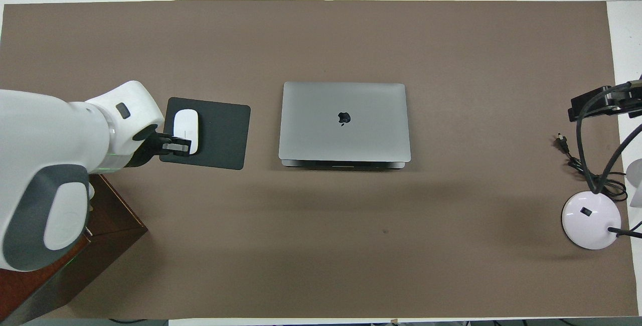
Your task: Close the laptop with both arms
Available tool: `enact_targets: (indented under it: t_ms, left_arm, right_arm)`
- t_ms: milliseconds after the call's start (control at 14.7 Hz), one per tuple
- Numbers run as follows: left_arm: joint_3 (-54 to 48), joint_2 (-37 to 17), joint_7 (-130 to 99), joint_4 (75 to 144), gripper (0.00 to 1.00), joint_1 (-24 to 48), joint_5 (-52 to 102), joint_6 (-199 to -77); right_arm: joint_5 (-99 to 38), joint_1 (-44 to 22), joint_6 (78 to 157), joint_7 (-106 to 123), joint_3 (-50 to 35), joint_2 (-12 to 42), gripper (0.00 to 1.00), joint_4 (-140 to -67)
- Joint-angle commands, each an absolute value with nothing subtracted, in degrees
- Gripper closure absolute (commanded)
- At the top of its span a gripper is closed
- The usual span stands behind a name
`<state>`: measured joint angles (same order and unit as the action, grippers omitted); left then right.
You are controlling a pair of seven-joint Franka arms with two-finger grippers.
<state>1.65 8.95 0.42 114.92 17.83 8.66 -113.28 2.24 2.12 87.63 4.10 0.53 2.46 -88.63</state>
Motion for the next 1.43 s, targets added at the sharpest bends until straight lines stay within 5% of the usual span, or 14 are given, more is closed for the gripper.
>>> enact_targets:
  t_ms: [0,611,815,883,951,1019,1086,1358]
  left_arm:
    - [1.1,7.0,2.1,107.1,1.0,14.2,9.2,-105.2]
    - [4.8,-0.7,3.3,86.8,1.0,8.1,7.9,-87.4]
    - [4.6,-2.2,3.1,85.0,1.0,6.4,6.3,-87.6]
    - [4.5,-2.5,3.1,84.8,0.82,6.0,5.2,-87.8]
    - [4.5,-2.5,3.1,84.7,0.52,5.8,4.6,-88.2]
    - [4.5,-2.8,3.1,84.7,0.07,5.5,4.0,-88.5]
    - [4.5,-2.8,3.2,84.7,0.0,4.8,3.3,-88.6]
    - [4.6,-2.9,3.3,85.0,0.0,4.8,1.3,-89.5]
  right_arm:
    - [1.0,2.3,86.3,3.6,0.5,1.9,0.0,-88.5]
    - [-0.3,2.4,82.9,1.1,0.1,2.6,0.0,-83.9]
    - [-0.1,2.5,82.9,1.1,0.0,2.6,0.0,-83.9]
    - [-0.1,2.5,83.0,1.3,0.0,2.6,0.0,-83.9]
    - [0.3,2.5,83.0,1.4,0.1,2.6,0.0,-83.9]
    - [0.4,2.4,83.0,1.2,0.1,2.6,0.0,-83.9]
    - [0.4,2.5,83.0,1.3,0.1,2.6,0.0,-83.9]
    - [0.4,2.2,83.0,1.6,0.3,2.6,0.0,-83.9]
